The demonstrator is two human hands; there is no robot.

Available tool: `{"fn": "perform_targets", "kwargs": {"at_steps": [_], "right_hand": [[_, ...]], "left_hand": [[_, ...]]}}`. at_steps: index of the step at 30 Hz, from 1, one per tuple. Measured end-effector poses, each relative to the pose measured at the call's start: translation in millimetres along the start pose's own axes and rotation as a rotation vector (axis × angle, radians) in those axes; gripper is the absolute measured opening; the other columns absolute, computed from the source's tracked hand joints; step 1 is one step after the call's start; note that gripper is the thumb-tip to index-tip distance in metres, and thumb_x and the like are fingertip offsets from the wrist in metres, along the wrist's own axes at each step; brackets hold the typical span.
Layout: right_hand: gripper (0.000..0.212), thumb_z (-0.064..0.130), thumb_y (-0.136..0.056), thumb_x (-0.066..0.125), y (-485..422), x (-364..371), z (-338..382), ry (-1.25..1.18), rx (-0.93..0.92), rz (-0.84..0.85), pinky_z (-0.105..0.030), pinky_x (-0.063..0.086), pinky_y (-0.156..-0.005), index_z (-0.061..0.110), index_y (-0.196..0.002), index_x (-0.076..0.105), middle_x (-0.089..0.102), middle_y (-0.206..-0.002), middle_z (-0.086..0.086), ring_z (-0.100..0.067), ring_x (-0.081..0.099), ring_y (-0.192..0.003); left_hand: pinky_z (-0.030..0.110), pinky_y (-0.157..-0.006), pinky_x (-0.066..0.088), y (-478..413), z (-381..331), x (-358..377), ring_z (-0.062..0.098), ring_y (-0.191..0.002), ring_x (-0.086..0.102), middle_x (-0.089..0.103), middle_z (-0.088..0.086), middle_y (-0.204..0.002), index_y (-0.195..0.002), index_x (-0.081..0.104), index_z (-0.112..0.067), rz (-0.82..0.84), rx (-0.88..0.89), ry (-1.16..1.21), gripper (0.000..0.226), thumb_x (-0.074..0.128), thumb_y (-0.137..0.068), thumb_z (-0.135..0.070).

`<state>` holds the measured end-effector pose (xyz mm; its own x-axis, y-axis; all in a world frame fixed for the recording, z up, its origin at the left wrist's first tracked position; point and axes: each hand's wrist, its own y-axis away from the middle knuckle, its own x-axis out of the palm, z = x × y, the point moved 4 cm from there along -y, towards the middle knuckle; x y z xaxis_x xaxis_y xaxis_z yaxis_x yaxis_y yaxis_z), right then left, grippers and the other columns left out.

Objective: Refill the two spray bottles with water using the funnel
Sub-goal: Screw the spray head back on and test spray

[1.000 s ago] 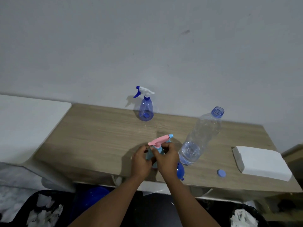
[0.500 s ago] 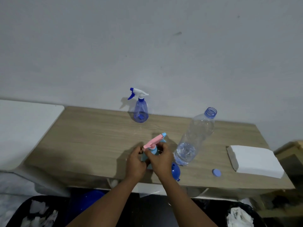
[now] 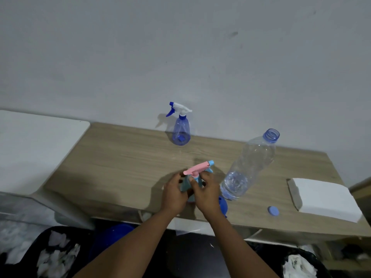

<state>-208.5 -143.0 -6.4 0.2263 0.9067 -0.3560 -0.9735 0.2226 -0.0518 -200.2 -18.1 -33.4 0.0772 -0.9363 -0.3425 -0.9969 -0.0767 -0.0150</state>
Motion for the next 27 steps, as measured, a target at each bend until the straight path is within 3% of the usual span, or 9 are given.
{"fn": "perform_targets", "kwargs": {"at_steps": [3, 7, 11, 15, 17, 22, 23, 25, 27], "right_hand": [[0.017, 0.027, -0.086, 0.074, -3.6, 3.6, -3.0, 0.005, 0.052, -0.062, -0.020, 0.053, -0.079, 0.019, -0.100, 0.070, 0.071, -0.096, 0.006, -0.003, 0.065, -0.091], [0.016, 0.022, -0.081, 0.080, -4.4, 1.4, 3.0, -0.054, 0.132, -0.110, -0.004, 0.047, -0.067, 0.017, -0.095, 0.073, 0.072, -0.089, 0.009, 0.009, 0.064, -0.082], [0.015, 0.021, -0.078, 0.083, -1.2, 0.3, 7.8, -0.086, 0.167, -0.133, -0.002, 0.045, -0.061, 0.025, -0.086, 0.071, 0.069, -0.078, 0.015, 0.014, 0.063, -0.075], [0.016, 0.020, -0.079, 0.083, 0.7, 1.6, 8.5, -0.074, 0.195, -0.139, -0.004, 0.046, -0.060, 0.025, -0.086, 0.070, 0.069, -0.078, 0.016, 0.012, 0.065, -0.072], [0.019, 0.021, -0.078, 0.083, 2.9, 1.4, 11.7, -0.040, 0.200, -0.141, -0.004, 0.045, -0.058, 0.022, -0.090, 0.069, 0.069, -0.080, 0.014, 0.006, 0.066, -0.074], [0.052, 0.016, -0.068, 0.090, 10.6, -1.8, 16.1, -0.206, 0.269, -0.286, -0.008, 0.047, -0.059, 0.022, -0.097, 0.046, 0.065, -0.093, 0.002, -0.005, 0.065, -0.081], [0.061, 0.015, -0.068, 0.090, 10.6, -0.4, 16.3, -0.224, 0.241, -0.274, -0.008, 0.049, -0.062, 0.023, -0.107, 0.044, 0.063, -0.098, 0.005, -0.003, 0.065, -0.084], [0.079, 0.014, -0.076, 0.084, 7.8, 4.4, 14.7, -0.216, 0.175, -0.167, -0.006, 0.048, -0.066, 0.028, -0.134, 0.033, 0.059, -0.105, 0.012, 0.000, 0.064, -0.091], [0.066, 0.017, -0.086, 0.075, 1.8, 8.4, 13.8, -0.144, 0.127, -0.049, -0.006, 0.046, -0.068, 0.029, -0.134, 0.032, 0.059, -0.103, 0.013, -0.003, 0.064, -0.096]], "left_hand": [[0.027, -0.085, 0.053, -0.7, -5.0, -0.5, 0.006, -0.092, 0.066, 0.068, -0.012, -0.099, -0.102, 0.064, -0.038, -0.014, 0.062, -0.048, 0.046, 0.075, -0.070, -0.008], [0.021, -0.086, 0.048, -3.9, -3.2, -0.7, 0.011, -0.097, 0.065, 0.067, -0.008, -0.105, -0.109, 0.066, -0.028, -0.021, 0.068, -0.077, 0.049, 0.079, -0.069, -0.003], [0.009, -0.084, 0.045, -0.6, -10.9, -1.7, 0.002, -0.094, 0.062, 0.064, -0.011, -0.103, -0.107, 0.062, -0.031, -0.026, 0.084, -0.078, 0.051, 0.082, -0.068, -0.003], [0.033, -0.085, 0.055, 1.5, -12.6, -2.6, 0.010, -0.094, 0.066, 0.067, -0.009, -0.102, -0.102, 0.062, -0.037, -0.040, 0.079, -0.047, 0.048, 0.078, -0.068, -0.007], [0.036, -0.084, 0.056, 2.4, -9.0, -3.5, 0.011, -0.093, 0.066, 0.065, -0.008, -0.101, -0.101, 0.062, -0.036, -0.039, 0.047, -0.058, 0.051, 0.081, -0.065, -0.005], [0.006, -0.078, 0.045, 3.1, -7.4, -2.8, 0.016, -0.097, 0.063, 0.063, -0.002, -0.104, -0.102, 0.063, -0.021, -0.056, 0.002, -0.071, 0.038, 0.075, -0.075, 0.003], [0.009, -0.082, 0.046, 4.1, -4.0, -2.4, 0.019, -0.099, 0.063, 0.063, 0.003, -0.107, -0.105, 0.064, -0.015, -0.042, -0.008, -0.086, 0.035, 0.073, -0.076, 0.003], [0.032, -0.091, 0.053, 8.6, 7.2, -2.3, 0.023, -0.104, 0.063, 0.065, 0.006, -0.114, -0.111, 0.063, -0.011, 0.048, -0.051, -0.042, 0.039, 0.075, -0.075, -0.011], [0.040, -0.092, 0.054, 17.0, 21.8, -6.5, 0.017, -0.107, 0.064, 0.065, -0.001, -0.117, -0.119, 0.062, -0.020, 0.120, -0.068, -0.014, 0.054, 0.078, -0.067, -0.025]]}}
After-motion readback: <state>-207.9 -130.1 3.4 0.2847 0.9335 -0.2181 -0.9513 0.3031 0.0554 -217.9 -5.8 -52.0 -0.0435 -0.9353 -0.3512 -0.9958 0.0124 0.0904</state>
